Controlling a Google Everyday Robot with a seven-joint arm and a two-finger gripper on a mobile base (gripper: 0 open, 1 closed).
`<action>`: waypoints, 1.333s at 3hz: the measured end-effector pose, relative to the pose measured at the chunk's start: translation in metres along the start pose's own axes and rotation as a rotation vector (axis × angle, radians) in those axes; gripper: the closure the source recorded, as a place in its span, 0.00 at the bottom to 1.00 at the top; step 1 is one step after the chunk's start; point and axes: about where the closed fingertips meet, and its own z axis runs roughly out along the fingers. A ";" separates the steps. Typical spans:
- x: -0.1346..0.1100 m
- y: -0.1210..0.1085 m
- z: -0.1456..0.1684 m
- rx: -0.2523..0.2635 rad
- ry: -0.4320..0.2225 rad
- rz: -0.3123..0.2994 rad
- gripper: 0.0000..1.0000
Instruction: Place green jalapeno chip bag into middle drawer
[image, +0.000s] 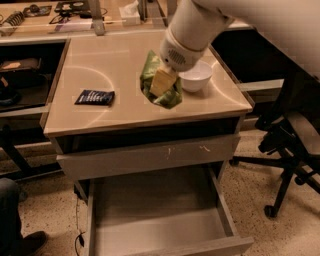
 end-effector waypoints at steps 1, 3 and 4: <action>0.048 0.046 0.006 -0.042 0.059 0.097 1.00; 0.111 0.102 0.037 -0.154 0.133 0.207 1.00; 0.119 0.121 0.061 -0.211 0.118 0.245 1.00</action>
Offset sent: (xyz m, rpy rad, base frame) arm -0.1667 -0.0544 -0.1618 0.0429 0.4250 -0.2120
